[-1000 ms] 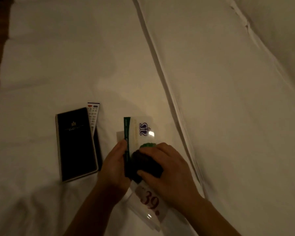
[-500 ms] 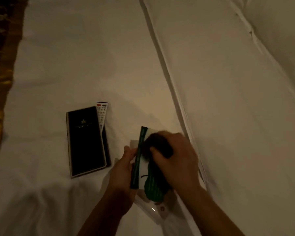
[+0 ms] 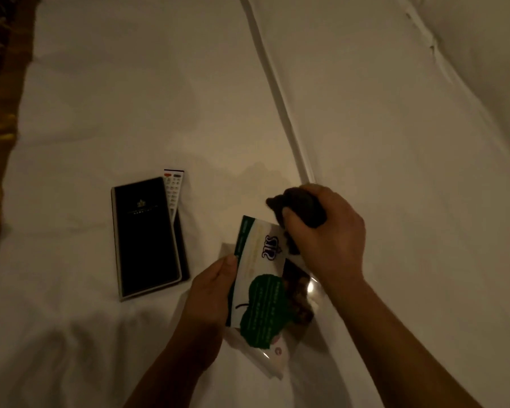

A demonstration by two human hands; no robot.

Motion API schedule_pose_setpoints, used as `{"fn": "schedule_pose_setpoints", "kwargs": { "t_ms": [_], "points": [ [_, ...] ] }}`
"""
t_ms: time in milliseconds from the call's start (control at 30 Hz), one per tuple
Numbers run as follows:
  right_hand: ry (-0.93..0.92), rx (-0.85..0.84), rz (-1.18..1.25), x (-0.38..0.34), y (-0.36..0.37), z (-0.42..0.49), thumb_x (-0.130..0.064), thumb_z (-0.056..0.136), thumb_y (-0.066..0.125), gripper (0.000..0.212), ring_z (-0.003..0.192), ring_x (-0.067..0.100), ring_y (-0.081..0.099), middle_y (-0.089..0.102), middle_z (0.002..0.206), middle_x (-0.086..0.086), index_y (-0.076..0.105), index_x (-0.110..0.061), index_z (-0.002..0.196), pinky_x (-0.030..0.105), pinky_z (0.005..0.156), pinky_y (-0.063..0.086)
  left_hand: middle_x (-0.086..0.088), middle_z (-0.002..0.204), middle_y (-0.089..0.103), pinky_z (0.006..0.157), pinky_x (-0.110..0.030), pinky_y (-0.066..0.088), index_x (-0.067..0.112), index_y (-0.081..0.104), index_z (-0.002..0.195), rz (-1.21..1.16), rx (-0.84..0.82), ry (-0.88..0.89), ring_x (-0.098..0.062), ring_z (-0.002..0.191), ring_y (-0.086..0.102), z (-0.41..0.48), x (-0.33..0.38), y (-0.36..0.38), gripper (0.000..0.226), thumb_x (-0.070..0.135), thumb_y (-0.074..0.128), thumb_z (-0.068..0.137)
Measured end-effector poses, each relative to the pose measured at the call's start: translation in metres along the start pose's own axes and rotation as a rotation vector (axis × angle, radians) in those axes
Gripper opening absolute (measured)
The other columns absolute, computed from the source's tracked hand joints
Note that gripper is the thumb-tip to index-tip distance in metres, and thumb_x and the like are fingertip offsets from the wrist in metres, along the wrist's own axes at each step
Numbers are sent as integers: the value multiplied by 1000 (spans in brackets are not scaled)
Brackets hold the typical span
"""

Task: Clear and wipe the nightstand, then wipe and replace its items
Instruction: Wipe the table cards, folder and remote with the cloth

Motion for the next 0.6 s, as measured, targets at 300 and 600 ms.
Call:
{"fn": "schedule_pose_setpoints", "kwargs": {
  "t_ms": [300,600],
  "points": [
    [461,-8,185,70,-5,-28,-27,77,76,21,75,9,68,71,83,-12,68,-36,94,34,76,60,-6,96,79,72,-30,62,34,78,93,68,-7,0,-22,90,76,-3,0,-7,31,38,48,99],
    [748,-378,1067,29,42,-101,-16,71,79,34,96,37,72,74,104,19,74,-11,104,40,75,60,2,108,73,88,-31,59,25,66,116,285,-24,-73,-6,94,72,-3,-22,22,26,10,49,103]
  ]
}}
Point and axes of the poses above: each hand's wrist, its own z-axis towards the middle knuckle, its own y-axis out of the palm, x = y × z, the point moved 8 cm from there along z, towards the middle knuckle
